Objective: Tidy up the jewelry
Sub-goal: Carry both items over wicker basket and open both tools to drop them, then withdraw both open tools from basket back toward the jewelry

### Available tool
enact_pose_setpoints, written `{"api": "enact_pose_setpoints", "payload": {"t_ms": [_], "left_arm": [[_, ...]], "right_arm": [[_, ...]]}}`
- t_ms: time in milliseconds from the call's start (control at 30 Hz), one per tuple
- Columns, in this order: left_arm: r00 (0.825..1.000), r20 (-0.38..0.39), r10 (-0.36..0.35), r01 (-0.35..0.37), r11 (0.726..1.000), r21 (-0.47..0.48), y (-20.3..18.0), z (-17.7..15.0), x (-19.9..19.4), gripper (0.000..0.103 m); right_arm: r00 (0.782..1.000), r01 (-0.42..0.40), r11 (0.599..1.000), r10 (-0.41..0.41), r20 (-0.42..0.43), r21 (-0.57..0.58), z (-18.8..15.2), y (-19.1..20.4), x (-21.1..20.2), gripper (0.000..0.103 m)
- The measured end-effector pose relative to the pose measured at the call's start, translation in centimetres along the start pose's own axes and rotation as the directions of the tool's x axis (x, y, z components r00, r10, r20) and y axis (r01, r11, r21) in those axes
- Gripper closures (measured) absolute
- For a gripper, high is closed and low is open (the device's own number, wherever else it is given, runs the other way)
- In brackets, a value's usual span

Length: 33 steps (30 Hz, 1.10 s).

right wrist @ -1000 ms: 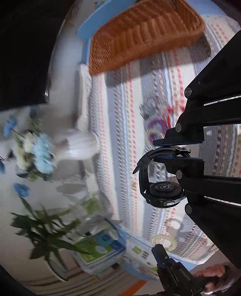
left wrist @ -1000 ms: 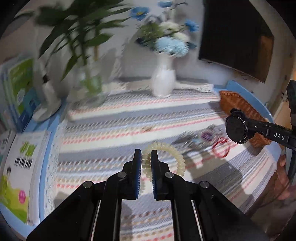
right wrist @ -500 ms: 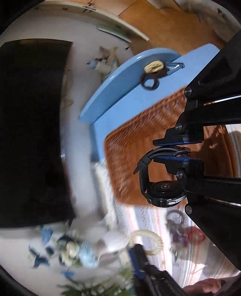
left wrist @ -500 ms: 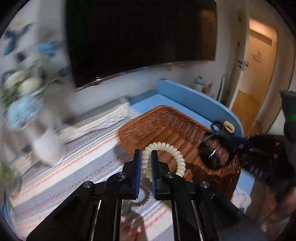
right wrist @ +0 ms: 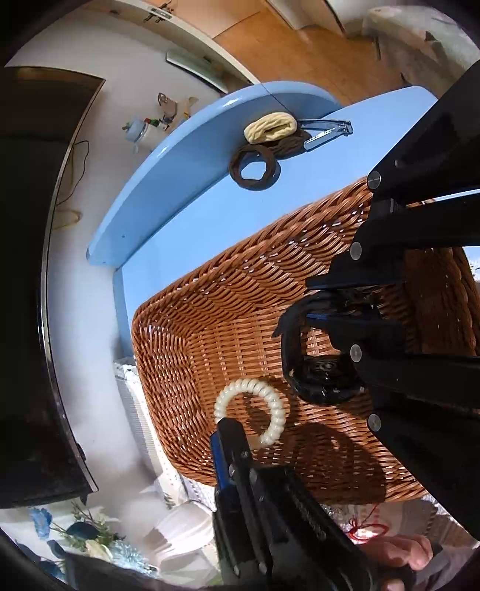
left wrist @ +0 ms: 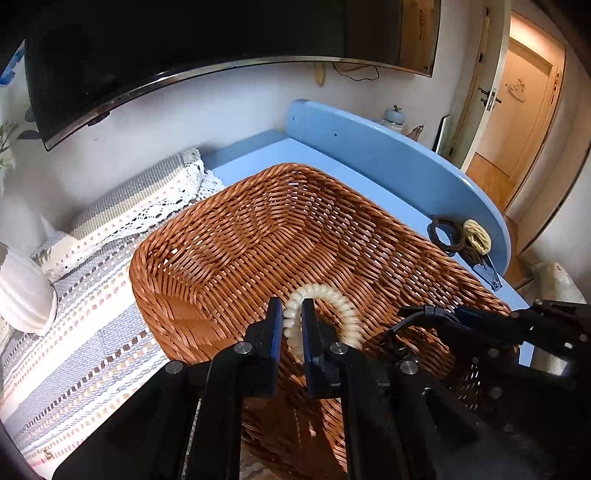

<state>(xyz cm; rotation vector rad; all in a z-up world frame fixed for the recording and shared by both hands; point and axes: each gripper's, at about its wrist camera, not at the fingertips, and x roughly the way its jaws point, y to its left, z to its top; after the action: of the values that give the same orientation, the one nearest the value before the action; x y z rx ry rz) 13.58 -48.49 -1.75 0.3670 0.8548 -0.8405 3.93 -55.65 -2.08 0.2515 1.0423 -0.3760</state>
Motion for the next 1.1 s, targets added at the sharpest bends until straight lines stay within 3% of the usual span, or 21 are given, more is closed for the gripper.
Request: {"api": "enact_pose_setpoints", "payload": {"t_ms": [33,67,100,233,400,633,800,1100], "left_arm": [[1.000,-0.003,-0.009,0.009,1.000,-0.004,0.1,-0.1,-0.2,0.089],[1.000,-0.010,-0.027,0.027,0.999,-0.018,0.2,-0.1,-0.7,0.079],[0.999,-0.010,-0.040,0.040,0.999,-0.029,0.4,-0.1,-1.2,0.072],[0.998,0.068,-0.001,0.004,0.999,-0.035,1.0,-0.6,-5.3,0.065],[0.988,0.155,-0.002,0.010,0.999,-0.051,1.9,-2.3,-10.9,0.051],[0.974,0.226,0.018,0.002,0.996,-0.087,4.4,-6.2,-17.1,0.047],[0.967,0.251,0.047,-0.016,0.992,-0.125,7.2,-9.5,-20.4,0.045],[0.953,0.269,0.140,-0.063,0.960,-0.274,14.2,-15.5,-24.5,0.042]], "right_arm": [[1.000,-0.010,1.000,0.011,-0.005,0.018,0.0,-0.3,-0.3,0.083],[1.000,-0.022,0.999,0.023,-0.006,0.027,0.1,-0.5,-0.4,0.075],[0.999,-0.043,0.998,0.042,0.009,0.039,0.0,-0.7,-0.9,0.074],[0.997,-0.025,0.999,0.022,0.079,0.035,-0.2,-0.5,-3.6,0.073],[0.991,-0.039,0.999,0.037,0.125,0.020,-1.0,1.2,-6.7,0.071],[0.988,-0.048,0.999,0.048,0.144,-0.004,-2.8,4.5,-9.1,0.065],[0.987,-0.067,0.997,0.070,0.148,-0.027,-3.9,7.0,-10.1,0.053],[0.985,-0.083,0.991,0.097,0.140,-0.102,-5.0,11.8,-11.1,0.050]]}}
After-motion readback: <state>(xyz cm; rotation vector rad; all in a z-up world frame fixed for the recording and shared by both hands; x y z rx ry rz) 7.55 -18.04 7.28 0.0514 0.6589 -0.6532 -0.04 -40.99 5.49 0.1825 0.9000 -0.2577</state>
